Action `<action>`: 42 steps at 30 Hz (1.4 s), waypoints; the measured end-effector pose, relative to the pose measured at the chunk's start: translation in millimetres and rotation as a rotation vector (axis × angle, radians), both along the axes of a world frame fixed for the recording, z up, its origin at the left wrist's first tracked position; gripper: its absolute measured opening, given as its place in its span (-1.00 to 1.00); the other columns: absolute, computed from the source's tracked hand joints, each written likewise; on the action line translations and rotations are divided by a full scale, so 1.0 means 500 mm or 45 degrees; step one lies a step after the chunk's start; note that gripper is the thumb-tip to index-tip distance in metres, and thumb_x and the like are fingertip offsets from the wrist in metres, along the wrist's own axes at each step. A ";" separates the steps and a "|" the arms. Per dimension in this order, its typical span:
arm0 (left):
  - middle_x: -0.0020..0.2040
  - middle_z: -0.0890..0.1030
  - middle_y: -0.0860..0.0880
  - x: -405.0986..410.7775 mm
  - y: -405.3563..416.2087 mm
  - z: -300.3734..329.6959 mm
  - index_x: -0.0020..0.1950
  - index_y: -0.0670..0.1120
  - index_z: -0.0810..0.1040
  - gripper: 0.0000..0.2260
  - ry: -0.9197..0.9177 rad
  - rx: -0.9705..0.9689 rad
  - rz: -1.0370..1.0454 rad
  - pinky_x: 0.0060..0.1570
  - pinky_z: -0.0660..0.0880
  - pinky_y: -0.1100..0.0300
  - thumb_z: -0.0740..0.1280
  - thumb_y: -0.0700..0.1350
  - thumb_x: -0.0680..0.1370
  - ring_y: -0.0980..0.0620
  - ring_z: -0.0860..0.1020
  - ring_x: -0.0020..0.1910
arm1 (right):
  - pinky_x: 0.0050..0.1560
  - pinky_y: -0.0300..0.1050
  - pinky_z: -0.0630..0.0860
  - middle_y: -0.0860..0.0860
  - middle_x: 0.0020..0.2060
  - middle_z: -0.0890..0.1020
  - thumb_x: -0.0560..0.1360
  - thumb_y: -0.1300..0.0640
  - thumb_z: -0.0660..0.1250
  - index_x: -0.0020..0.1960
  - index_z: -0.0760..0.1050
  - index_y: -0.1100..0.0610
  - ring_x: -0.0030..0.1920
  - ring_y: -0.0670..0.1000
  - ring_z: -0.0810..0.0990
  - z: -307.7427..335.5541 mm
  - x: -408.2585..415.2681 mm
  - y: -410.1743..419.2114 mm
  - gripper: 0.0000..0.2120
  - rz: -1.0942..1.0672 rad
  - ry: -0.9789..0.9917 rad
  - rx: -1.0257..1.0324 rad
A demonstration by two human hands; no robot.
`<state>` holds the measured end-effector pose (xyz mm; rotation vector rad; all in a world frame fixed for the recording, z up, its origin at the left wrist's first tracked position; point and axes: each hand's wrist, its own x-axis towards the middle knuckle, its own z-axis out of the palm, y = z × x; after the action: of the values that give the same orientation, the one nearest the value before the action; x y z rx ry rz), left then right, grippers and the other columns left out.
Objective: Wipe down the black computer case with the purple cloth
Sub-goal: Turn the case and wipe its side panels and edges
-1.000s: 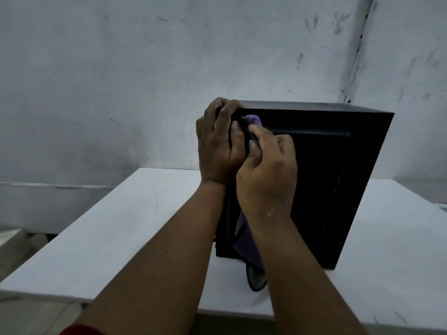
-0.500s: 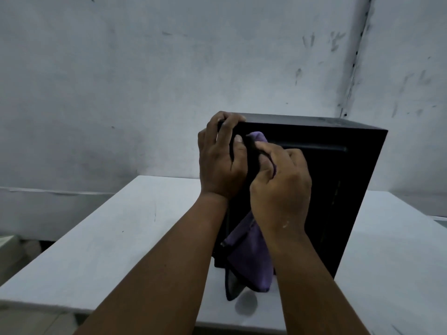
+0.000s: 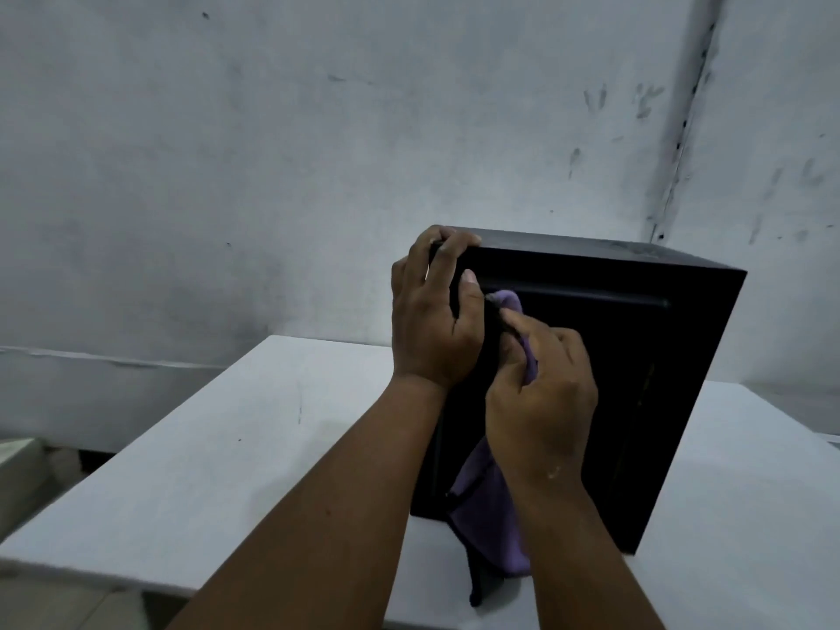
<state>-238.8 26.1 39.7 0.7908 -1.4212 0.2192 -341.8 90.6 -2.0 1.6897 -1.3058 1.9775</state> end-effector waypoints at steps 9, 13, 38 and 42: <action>0.34 0.50 -0.02 0.000 -0.004 -0.003 0.34 -0.08 0.55 -0.67 0.001 -0.003 -0.004 0.26 0.45 -0.03 0.19 -0.10 0.60 -0.02 0.46 0.27 | 0.03 -0.62 0.32 0.11 0.02 0.59 0.58 0.34 0.37 0.23 0.63 0.23 -0.06 -0.24 0.41 -0.013 0.001 0.000 -0.76 -0.051 -0.010 -0.006; 0.36 0.49 0.00 -0.002 -0.004 -0.005 0.35 -0.06 0.54 -0.66 0.023 0.004 -0.010 0.26 0.46 0.02 0.18 -0.08 0.61 0.00 0.45 0.28 | 0.00 -0.57 0.40 0.05 -0.01 0.59 0.59 0.30 0.35 0.22 0.65 0.19 -0.09 -0.20 0.48 -0.037 0.002 0.005 -0.76 0.065 0.119 0.047; 0.33 0.49 0.03 -0.003 -0.004 -0.004 0.32 -0.06 0.54 -0.69 0.034 -0.053 -0.006 0.25 0.47 -0.07 0.21 -0.13 0.60 0.25 0.38 0.27 | -0.05 -0.56 0.38 0.04 -0.08 0.57 0.55 0.38 0.40 0.18 0.69 0.17 -0.16 -0.15 0.48 -0.015 -0.030 -0.003 -0.74 -0.026 0.054 -0.036; 0.34 0.49 0.02 0.000 -0.001 -0.002 0.33 -0.06 0.54 -0.68 0.023 -0.034 -0.005 0.27 0.45 -0.02 0.20 -0.11 0.60 0.18 0.40 0.28 | 0.02 -0.62 0.29 0.14 -0.05 0.60 0.56 0.36 0.40 0.15 0.70 0.22 -0.09 -0.19 0.44 0.013 -0.061 -0.005 -0.80 -0.162 -0.149 -0.136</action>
<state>-238.8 25.7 38.9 0.7663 -1.4000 0.2265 -372.5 88.0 4.4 1.4265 -1.2861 2.0592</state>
